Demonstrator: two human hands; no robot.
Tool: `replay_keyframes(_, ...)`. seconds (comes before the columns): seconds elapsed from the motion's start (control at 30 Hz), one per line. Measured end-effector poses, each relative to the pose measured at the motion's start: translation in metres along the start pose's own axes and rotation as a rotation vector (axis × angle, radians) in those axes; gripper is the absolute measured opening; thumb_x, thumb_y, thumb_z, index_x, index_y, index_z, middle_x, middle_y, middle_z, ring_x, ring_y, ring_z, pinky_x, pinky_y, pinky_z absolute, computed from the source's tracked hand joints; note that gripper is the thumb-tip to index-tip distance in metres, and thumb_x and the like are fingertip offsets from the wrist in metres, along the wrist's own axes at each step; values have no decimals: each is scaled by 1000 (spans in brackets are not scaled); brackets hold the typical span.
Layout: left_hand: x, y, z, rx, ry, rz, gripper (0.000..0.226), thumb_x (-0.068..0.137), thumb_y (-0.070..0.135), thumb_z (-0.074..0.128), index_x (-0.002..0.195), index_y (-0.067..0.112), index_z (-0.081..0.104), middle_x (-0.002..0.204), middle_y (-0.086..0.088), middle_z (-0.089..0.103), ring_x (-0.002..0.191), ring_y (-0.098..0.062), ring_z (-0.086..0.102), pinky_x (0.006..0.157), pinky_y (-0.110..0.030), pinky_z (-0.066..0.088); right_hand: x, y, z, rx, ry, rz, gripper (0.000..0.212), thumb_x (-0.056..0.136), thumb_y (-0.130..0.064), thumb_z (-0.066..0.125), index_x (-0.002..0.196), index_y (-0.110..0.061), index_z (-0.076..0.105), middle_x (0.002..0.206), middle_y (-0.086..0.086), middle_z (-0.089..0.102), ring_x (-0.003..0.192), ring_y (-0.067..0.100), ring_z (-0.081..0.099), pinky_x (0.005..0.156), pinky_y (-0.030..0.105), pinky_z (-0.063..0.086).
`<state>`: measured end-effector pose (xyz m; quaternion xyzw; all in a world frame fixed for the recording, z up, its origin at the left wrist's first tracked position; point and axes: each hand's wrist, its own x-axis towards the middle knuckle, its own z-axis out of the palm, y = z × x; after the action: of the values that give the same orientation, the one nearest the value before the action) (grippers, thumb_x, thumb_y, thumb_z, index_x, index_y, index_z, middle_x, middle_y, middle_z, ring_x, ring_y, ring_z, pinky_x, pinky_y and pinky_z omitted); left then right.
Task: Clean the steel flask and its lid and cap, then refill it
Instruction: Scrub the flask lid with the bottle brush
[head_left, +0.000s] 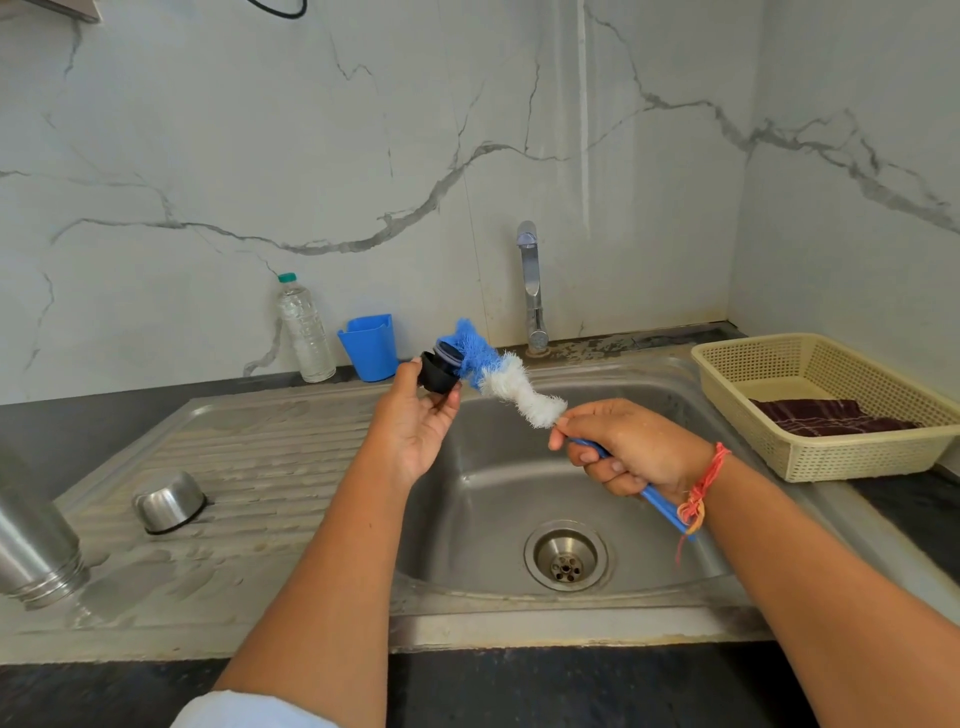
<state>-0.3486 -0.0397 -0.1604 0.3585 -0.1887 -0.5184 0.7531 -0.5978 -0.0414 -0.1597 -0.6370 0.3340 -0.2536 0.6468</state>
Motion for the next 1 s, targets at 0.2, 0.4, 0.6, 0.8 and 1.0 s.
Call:
replay_keyframes(0.2,4,2,-5,8,56,-30,33,102,31,55,119,4,61,107,-18,62,89,-21,58,64,-29,57,-2,0,-3,-92,-27,10,26,107,-21,45,95,-7,63,61,-2,41,40,4,25,34,14,19)
replay_keyframes(0.4,4,4,-7,-23,133,17,23,101,29,57,110,9,62,104,-13,64,86,-19,57,63,-26,52,1,2,-5,-188,-60,22,23,104,-15,45,96,-9,66,61,-3,42,42,6,25,35,13,19)
replay_keyframes(0.6,2,0,-7,127,88,-14,22,101,30,59,109,10,63,97,-11,64,75,-15,54,57,-23,48,1,3,-6,-234,9,5,24,104,-16,47,96,-9,68,60,-3,41,43,6,27,37,15,18)
replay_keyframes(0.8,6,-2,-7,265,89,143,12,105,23,59,109,12,63,115,-12,69,104,-19,69,85,-28,59,5,4,-4,-317,110,-5,25,103,-16,47,96,-8,70,57,-4,39,45,9,25,41,17,17)
replay_keyframes(1.0,15,2,-22,201,90,211,34,101,12,65,132,-1,59,128,-15,70,121,-24,68,104,-36,54,4,3,-4,-369,106,21,25,103,-20,50,99,-7,71,56,-6,38,44,8,25,41,18,17)
